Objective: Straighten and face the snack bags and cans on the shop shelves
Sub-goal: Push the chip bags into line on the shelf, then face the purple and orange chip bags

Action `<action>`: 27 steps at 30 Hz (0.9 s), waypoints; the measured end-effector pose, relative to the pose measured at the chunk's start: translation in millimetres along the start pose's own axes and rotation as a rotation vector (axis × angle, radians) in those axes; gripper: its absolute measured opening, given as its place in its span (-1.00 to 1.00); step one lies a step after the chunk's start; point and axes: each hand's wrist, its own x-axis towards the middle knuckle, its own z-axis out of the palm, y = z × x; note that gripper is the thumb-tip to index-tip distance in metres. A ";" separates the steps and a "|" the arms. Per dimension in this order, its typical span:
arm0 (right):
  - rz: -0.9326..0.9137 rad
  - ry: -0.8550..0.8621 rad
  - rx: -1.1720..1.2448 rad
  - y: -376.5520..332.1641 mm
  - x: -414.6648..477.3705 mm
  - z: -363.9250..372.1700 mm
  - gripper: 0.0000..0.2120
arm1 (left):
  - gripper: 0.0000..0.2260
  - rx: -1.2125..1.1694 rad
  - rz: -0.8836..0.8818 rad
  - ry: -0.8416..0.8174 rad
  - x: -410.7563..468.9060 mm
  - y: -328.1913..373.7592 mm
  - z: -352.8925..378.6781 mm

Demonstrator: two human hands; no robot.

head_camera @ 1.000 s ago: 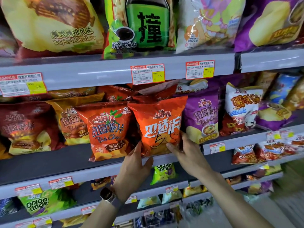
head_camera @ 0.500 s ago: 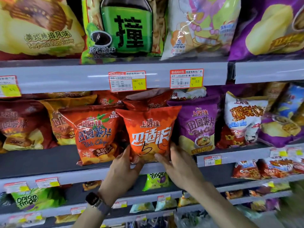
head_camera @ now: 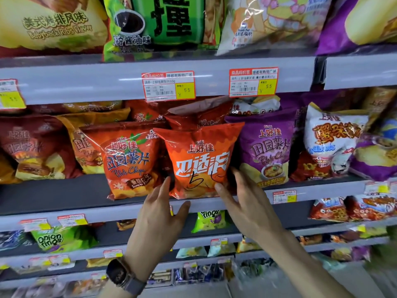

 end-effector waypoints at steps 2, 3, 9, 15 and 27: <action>-0.005 0.011 -0.062 4.7 -4.6 -5.5 -0.31 | -0.45 0.095 -0.001 -0.016 -6.2 7.0 -5.8; -0.013 0.014 -0.078 7.5 -6.8 -9.4 -0.34 | -0.51 0.128 0.001 -0.026 -9.2 11.4 -8.2; -0.127 0.095 -0.186 28.4 -16.6 -45.6 -0.65 | -0.59 0.139 0.010 -0.043 -25.5 54.3 1.4; -0.122 0.193 -0.275 84.4 -16.3 -95.7 -0.73 | -0.60 0.136 0.076 -0.064 -17.4 113.4 43.4; 0.029 0.400 -0.023 200.0 -2.1 -188.0 -0.55 | -0.25 -0.054 -0.040 0.084 36.7 192.1 124.4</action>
